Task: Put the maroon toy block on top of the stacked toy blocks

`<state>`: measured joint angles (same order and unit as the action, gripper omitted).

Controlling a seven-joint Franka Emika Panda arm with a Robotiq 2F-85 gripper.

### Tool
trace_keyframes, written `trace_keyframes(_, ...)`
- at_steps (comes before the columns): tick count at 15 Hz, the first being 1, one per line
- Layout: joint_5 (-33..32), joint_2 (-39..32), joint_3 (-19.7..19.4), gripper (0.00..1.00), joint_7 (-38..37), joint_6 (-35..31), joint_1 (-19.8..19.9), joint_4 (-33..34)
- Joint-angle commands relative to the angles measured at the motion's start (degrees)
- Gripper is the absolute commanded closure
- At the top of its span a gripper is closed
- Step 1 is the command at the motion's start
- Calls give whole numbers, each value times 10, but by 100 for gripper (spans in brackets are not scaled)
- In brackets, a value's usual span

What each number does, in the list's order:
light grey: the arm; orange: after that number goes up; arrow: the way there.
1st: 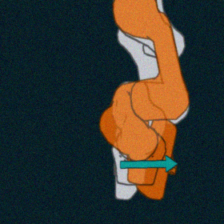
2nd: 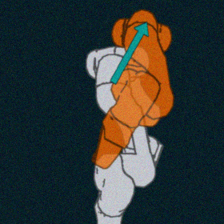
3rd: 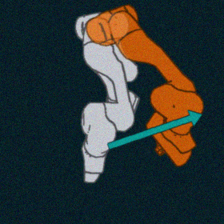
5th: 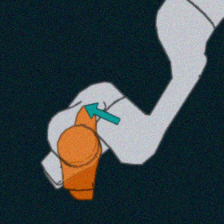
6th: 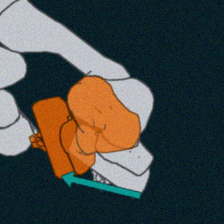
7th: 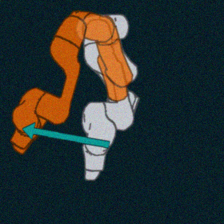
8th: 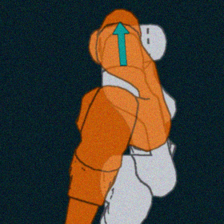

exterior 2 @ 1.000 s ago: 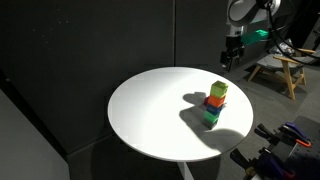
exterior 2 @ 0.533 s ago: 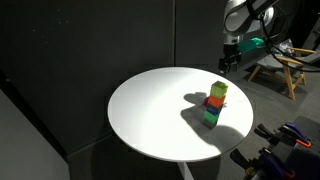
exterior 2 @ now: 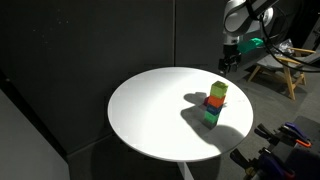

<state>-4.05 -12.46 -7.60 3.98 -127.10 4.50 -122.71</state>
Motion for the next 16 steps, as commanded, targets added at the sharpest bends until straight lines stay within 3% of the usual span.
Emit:
trace_keyframes(1, -6, -3, 6, 0, -11, -18, 5, -3)
trace_keyframes(16, -5, -75, 5, 0, -19, -131, 4, 5)
